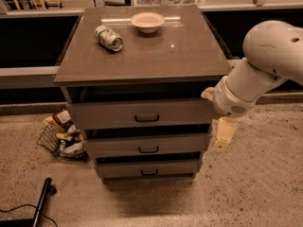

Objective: Open top drawer

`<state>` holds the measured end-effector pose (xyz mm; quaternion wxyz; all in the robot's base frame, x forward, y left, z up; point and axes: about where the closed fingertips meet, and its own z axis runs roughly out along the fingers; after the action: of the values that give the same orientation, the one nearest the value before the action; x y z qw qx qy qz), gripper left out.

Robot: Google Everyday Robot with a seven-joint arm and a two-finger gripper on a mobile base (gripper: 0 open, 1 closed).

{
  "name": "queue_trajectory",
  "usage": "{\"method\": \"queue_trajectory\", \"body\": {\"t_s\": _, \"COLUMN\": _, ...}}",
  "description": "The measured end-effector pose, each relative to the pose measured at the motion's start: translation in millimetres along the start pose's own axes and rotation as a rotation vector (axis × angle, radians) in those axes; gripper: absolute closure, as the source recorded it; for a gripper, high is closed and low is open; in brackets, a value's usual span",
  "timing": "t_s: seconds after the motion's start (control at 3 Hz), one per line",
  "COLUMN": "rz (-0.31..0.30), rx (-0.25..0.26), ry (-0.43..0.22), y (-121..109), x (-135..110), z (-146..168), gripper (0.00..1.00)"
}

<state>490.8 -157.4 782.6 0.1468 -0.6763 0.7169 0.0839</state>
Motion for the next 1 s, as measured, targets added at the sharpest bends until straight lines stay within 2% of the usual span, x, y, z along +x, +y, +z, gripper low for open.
{"method": "queue_trajectory", "body": {"t_s": 0.33, "rz": -0.041, "rx": -0.014, "ry": 0.018, "y": -14.0, "x": 5.6, "z": 28.0, "gripper": 0.0}}
{"method": "queue_trajectory", "body": {"t_s": 0.67, "rz": -0.112, "rx": -0.001, "ry": 0.041, "y": -40.0, "x": 15.9, "z": 63.5, "gripper": 0.0}}
{"method": "queue_trajectory", "body": {"t_s": 1.0, "rz": -0.156, "rx": 0.046, "ry": 0.037, "y": -64.3, "x": 23.6, "z": 83.2, "gripper": 0.0}}
